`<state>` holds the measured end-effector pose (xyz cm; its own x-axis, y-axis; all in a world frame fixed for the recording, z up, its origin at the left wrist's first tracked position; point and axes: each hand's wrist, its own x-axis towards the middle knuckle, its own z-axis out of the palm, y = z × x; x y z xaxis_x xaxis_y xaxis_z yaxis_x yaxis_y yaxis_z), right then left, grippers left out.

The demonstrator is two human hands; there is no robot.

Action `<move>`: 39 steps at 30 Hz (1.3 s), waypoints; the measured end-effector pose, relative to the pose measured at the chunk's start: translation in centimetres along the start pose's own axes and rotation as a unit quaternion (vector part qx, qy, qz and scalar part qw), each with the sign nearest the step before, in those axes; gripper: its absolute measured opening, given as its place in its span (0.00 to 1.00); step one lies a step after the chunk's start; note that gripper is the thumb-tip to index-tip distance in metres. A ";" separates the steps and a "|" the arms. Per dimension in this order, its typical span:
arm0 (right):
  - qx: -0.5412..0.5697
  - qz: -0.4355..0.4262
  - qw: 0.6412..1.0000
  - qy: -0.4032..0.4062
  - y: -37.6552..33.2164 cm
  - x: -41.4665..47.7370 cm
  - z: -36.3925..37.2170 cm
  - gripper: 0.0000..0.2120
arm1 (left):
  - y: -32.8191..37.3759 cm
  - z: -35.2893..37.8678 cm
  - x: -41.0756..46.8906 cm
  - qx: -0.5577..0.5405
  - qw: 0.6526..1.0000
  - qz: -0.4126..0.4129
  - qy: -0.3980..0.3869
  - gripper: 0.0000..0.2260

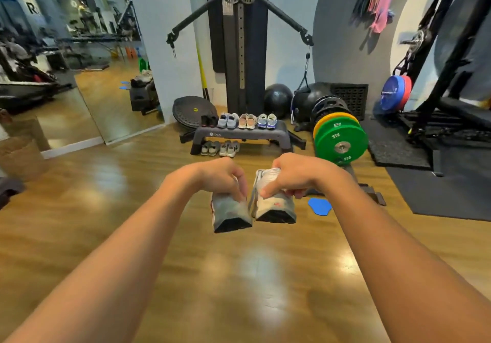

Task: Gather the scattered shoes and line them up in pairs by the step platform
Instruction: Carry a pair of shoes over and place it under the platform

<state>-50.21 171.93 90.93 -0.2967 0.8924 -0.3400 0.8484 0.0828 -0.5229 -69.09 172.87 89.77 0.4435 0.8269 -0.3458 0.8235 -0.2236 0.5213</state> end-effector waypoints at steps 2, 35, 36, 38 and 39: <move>0.016 0.010 1.000 -0.001 0.5 5.5 -1.7 0.16 | -2.0 -2.8 4.9 0.035 0.999 0.010 -0.022 0.09; 0.063 0.126 0.990 0.024 13.3 100.7 -20.3 0.16 | -44.1 -35.5 89.4 0.100 0.995 -0.013 0.023 0.09; 0.057 0.130 0.990 0.026 14.1 103.4 -20.5 0.16 | -45.3 -35.7 91.9 0.090 0.995 -0.021 0.026 0.09; 0.047 0.137 0.989 0.027 15.8 108.4 -20.7 0.16 | -47.3 -36.0 96.6 0.082 0.996 -0.030 0.023 0.08; 0.041 0.141 0.989 0.026 16.5 110.8 -20.6 0.17 | -48.3 -36.0 98.7 0.081 0.996 -0.031 0.022 0.08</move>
<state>-60.08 281.32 60.73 -0.0281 0.8966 -0.4420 0.8556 -0.2070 -0.4744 -77.81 283.82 58.56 0.3768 0.8625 -0.3377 0.8968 -0.2484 0.3661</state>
